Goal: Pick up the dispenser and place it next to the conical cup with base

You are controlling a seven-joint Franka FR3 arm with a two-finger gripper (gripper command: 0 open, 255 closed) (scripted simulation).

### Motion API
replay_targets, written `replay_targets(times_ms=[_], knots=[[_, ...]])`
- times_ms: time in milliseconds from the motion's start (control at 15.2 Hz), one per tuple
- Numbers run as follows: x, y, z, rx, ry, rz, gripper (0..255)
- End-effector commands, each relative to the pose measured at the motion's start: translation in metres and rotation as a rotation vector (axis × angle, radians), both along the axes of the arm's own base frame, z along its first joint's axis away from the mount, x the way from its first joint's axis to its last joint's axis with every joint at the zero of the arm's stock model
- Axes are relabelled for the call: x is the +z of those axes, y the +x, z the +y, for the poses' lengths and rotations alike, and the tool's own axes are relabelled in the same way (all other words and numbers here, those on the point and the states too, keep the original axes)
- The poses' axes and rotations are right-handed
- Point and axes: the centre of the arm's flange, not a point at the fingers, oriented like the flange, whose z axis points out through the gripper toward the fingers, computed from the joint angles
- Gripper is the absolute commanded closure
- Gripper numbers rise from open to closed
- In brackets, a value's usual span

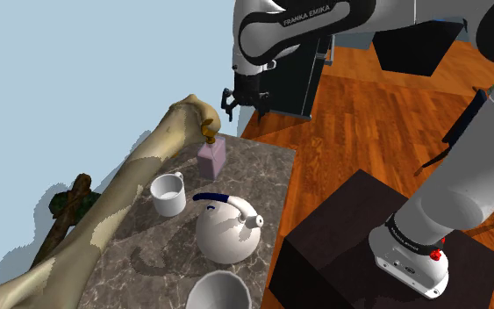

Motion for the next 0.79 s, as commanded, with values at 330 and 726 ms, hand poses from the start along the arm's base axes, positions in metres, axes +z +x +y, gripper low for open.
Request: replay_targets(times_ms=[330,726], knots=[[-0.058,0.067,0.035,-0.158,0.058,0.070,0],[-0.098,0.101,0.051,-0.237,0.087,0.105,0]])
